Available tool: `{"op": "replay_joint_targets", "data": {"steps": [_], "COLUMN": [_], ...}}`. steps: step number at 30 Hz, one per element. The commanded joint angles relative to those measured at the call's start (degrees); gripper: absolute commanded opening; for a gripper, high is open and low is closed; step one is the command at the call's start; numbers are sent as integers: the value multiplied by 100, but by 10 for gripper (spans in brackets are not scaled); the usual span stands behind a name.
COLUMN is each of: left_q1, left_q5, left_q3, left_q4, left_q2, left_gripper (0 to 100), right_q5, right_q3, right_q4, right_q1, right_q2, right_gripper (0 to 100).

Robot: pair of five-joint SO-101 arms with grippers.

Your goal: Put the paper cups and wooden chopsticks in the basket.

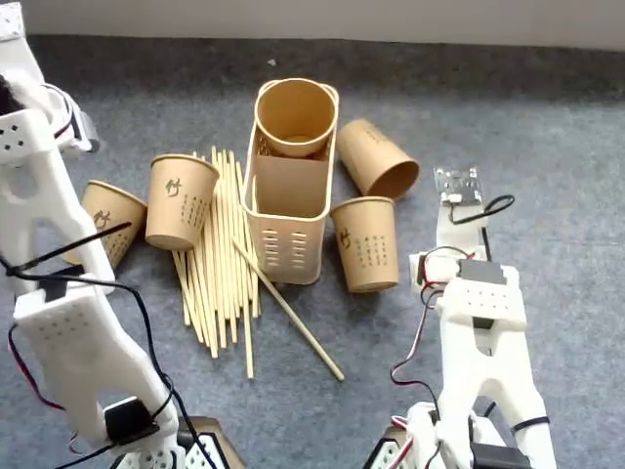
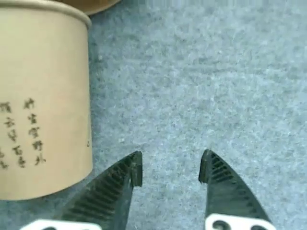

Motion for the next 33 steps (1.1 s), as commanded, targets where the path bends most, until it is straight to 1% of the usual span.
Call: {"op": "replay_joint_targets", "data": {"steps": [1, 7, 11, 14, 17, 18, 22, 29, 33], "left_q1": [215, 286, 215, 57, -22, -57, -92, -66, 4], "left_q5": [79, 70, 44, 35, -202, -246, -396, -448, -589], "left_q3": [-356, -101, 303, 646, 1103, 1297, 1780, 1789, 1288], "left_q4": [62, 70, 70, 70, 70, 70, 62, 62, 62], "left_q2": [673, 1358, 1367, 1042, 620, 488, 127, -347, -989], "left_gripper": [203, 201, 200, 200, 190, 165, 2, 5, 5], "right_q5": [0, 0, 0, 0, 0, 0, 0, 0, 0], "right_q3": [-13, -4, -4, -4, -22, -22, -31, 4, 4], "right_q4": [-101, -101, -101, -101, -101, -101, -101, -101, -101], "right_q1": [-57, -66, -66, -48, -48, -48, -48, -48, -48], "right_q2": [-171, -171, -171, -171, -171, -171, -171, -171, -171], "right_gripper": [193, 193, 193, 193, 193, 193, 193, 193, 193]}}
